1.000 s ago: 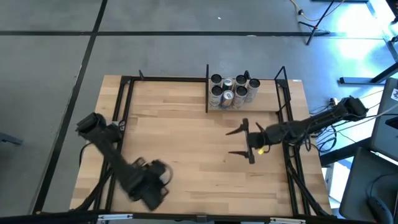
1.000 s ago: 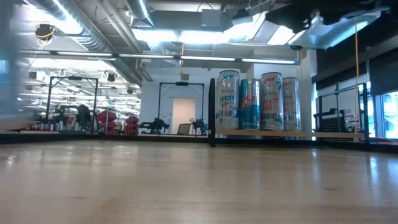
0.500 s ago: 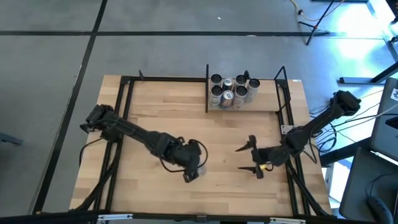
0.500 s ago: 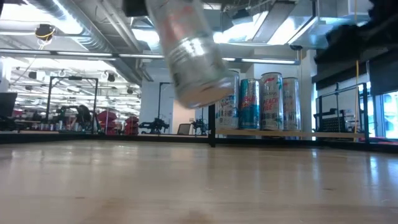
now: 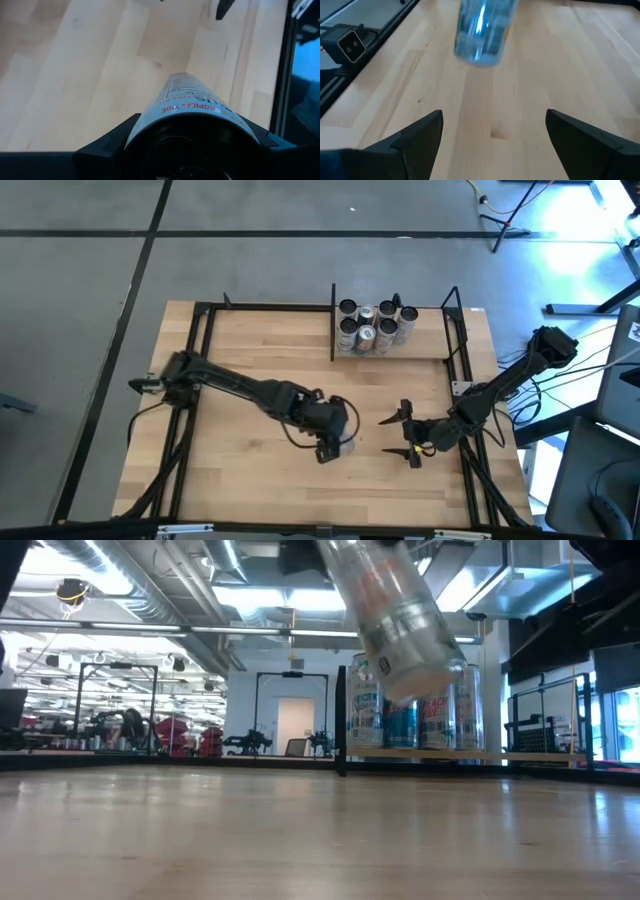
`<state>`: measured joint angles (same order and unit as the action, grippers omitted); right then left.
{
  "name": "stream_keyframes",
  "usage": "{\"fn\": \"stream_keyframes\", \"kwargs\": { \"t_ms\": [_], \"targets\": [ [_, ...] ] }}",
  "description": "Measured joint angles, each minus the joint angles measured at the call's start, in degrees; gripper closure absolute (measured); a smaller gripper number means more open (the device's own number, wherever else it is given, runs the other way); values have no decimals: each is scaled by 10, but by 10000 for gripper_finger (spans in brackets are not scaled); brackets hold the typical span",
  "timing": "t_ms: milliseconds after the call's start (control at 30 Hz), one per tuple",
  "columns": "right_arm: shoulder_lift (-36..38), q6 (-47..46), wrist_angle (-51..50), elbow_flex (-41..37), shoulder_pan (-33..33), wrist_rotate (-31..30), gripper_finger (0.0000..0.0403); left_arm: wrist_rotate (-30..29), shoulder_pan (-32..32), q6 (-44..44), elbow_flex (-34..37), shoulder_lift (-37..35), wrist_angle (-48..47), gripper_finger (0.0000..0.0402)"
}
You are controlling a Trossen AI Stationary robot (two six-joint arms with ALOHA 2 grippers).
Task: Place canned beverage on shelf
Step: Put the black soda can on the shelf aligned with the other black soda can
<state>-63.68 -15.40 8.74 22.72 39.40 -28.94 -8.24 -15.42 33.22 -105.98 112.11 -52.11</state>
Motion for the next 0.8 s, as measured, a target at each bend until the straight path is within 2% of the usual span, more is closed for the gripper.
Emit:
{"fn": "stream_keyframes", "kwargs": {
  "t_ms": [167,267,433,600,800],
  "targets": [
    [0,0,1,0,0,0,68,1,16,-7,-131,84,-115,184],
    [0,0,0,0,0,0,68,-2,25,5,-178,119,-164,184],
    [0,0,1,0,0,0,68,36,33,33,-179,142,-203,184],
    [0,0,2,0,0,0,68,34,33,34,-178,160,-214,180],
    [0,0,2,0,0,0,68,27,25,21,-178,177,-202,148]
  ]
}}
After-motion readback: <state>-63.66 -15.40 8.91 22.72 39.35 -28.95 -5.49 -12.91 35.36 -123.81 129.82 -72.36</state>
